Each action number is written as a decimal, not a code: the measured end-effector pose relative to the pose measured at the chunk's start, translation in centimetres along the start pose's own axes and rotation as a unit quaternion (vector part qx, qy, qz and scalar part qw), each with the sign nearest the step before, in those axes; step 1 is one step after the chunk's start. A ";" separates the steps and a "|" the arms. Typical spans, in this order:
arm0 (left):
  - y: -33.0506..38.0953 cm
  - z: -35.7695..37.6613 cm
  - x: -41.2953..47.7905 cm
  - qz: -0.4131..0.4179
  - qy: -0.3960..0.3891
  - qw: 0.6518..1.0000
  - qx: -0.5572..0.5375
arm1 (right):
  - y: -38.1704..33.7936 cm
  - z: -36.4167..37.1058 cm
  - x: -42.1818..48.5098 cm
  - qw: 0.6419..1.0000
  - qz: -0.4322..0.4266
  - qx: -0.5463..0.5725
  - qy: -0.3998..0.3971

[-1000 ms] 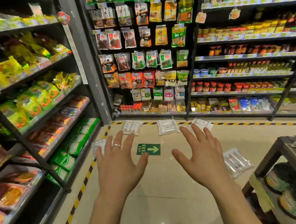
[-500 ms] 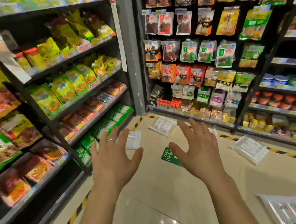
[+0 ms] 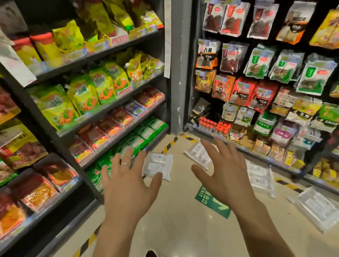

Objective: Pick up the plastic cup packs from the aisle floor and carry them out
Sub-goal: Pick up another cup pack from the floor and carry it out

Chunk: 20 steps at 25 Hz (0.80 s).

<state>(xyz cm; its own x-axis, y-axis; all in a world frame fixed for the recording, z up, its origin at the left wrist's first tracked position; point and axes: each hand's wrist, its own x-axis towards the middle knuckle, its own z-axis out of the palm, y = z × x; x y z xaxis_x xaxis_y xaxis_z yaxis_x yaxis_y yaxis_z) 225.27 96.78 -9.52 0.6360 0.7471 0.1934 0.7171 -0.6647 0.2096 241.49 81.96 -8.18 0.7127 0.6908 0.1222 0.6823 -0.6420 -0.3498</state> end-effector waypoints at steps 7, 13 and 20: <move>-3.8 3.4 17.3 -0.036 -0.021 0.998 -0.038 | -3.8 2.9 17.9 0.999 -0.020 -0.023 -0.018; -3.7 6.6 26.7 -0.068 -0.021 0.997 -0.028 | -3.6 5.9 29.5 0.995 -0.094 -0.022 -0.028; 2.2 13.2 36.2 -0.170 -0.020 0.985 0.008 | 3.1 10.4 44.3 0.981 -0.176 -0.011 -0.086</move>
<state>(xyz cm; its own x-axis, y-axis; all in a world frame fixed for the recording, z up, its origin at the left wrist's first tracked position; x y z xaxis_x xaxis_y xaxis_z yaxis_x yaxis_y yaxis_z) 253.66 122.46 -14.67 0.3691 0.9263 0.0760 0.8949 -0.3763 0.2398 273.47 114.03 -13.49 0.3952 0.9157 0.0730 0.8859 -0.3590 -0.2938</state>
